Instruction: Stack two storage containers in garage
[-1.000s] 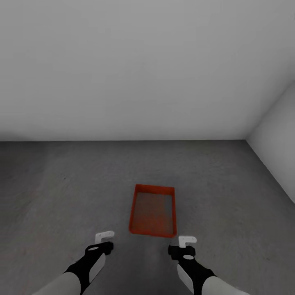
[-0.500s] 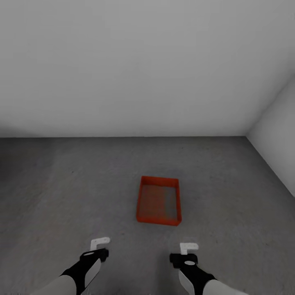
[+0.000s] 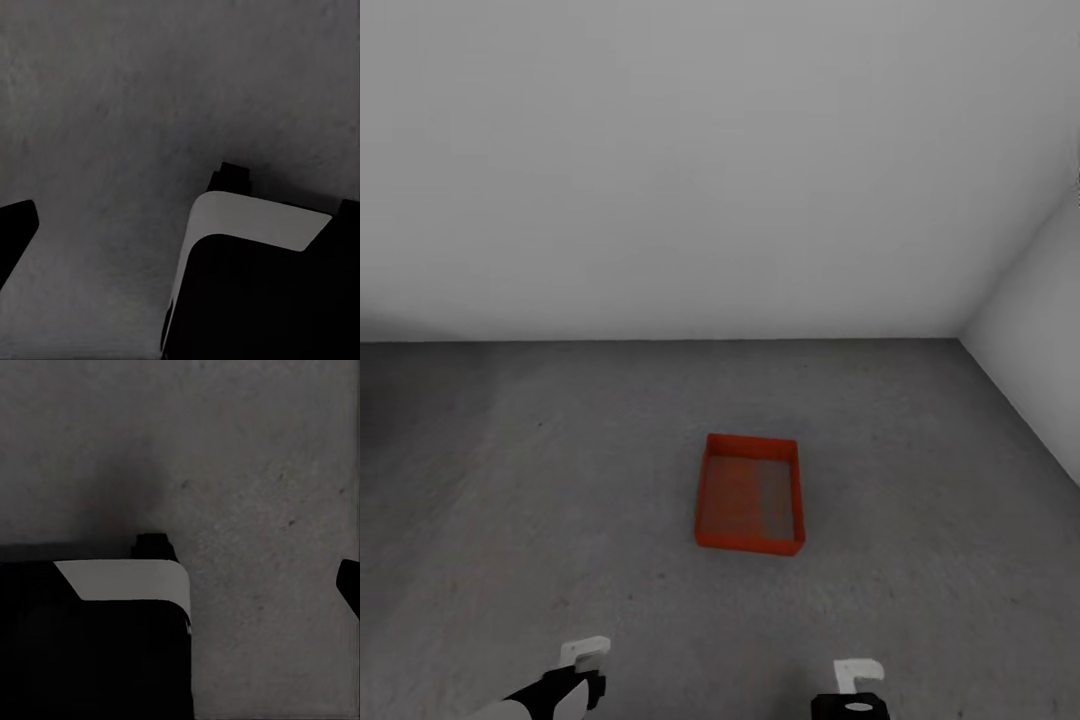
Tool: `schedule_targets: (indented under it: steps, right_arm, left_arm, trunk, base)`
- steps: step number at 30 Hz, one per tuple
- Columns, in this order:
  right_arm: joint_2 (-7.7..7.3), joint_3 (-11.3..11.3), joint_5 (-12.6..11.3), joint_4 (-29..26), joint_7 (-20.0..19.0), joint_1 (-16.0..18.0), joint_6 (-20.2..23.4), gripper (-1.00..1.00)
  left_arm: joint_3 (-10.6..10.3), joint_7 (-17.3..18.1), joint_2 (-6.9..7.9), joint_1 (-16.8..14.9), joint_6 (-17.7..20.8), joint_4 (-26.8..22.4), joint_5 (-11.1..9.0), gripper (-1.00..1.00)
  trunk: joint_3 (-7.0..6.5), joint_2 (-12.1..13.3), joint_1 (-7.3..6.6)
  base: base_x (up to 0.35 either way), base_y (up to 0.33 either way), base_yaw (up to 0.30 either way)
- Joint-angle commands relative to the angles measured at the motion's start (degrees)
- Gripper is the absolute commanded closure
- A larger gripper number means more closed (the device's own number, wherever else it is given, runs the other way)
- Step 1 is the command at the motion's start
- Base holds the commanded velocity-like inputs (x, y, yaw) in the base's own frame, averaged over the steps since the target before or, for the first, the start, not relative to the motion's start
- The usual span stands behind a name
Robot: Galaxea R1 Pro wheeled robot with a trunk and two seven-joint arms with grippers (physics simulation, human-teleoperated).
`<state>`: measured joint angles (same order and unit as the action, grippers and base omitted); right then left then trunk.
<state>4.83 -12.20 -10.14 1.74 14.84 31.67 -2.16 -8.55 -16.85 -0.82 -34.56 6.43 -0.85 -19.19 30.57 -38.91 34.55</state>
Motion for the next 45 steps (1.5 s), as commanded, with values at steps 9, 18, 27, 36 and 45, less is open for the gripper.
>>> schedule_targets:
  steps: [9, 18, 27, 36, 45]
  right_arm:
    - [-1.28, -0.49, -0.45, 0.20, -0.31, -9.41, -1.25, -1.00]
    - [-2.89, -0.52, -0.52, 0.20, -1.89, -15.14, -3.29, -1.00]
    - [-2.93, -0.54, -0.45, 0.21, -2.12, -15.16, -3.50, -1.00]
    - [-2.94, -0.61, 0.14, 0.22, -5.28, -14.87, -3.43, -1.00]
    - [-2.85, -0.93, 1.42, 0.14, -8.27, -18.08, -3.71, -1.00]
  left_arm:
    - [-0.50, -0.03, 0.11, 0.42, 0.03, 0.79, -0.87, -1.00]
    - [-0.50, 0.06, 0.06, 6.08, -1.24, 0.86, -0.92, -1.00]
    - [-0.56, 0.04, 0.04, 8.05, -1.26, 0.77, -0.40, -1.00]
    - [-0.67, 0.04, 0.03, 8.19, -1.37, 0.77, -0.37, -1.00]
    - [-0.68, 0.06, 0.06, 8.19, -1.34, 0.76, -0.44, -1.00]
  trunk:
    - [-0.79, -0.05, 0.02]
    - [-1.63, -0.05, 0.02]
    - [-2.47, -0.05, 0.02]
    - [-3.31, -0.05, 0.02]
    - [-4.15, -0.05, 0.02]
  base:
    - [0.000, 0.000, 0.000]
    - [0.000, 0.000, 0.000]
    - [0.000, 0.000, 0.000]
    - [0.000, 0.000, 0.000]
    - [0.000, 0.000, 0.000]
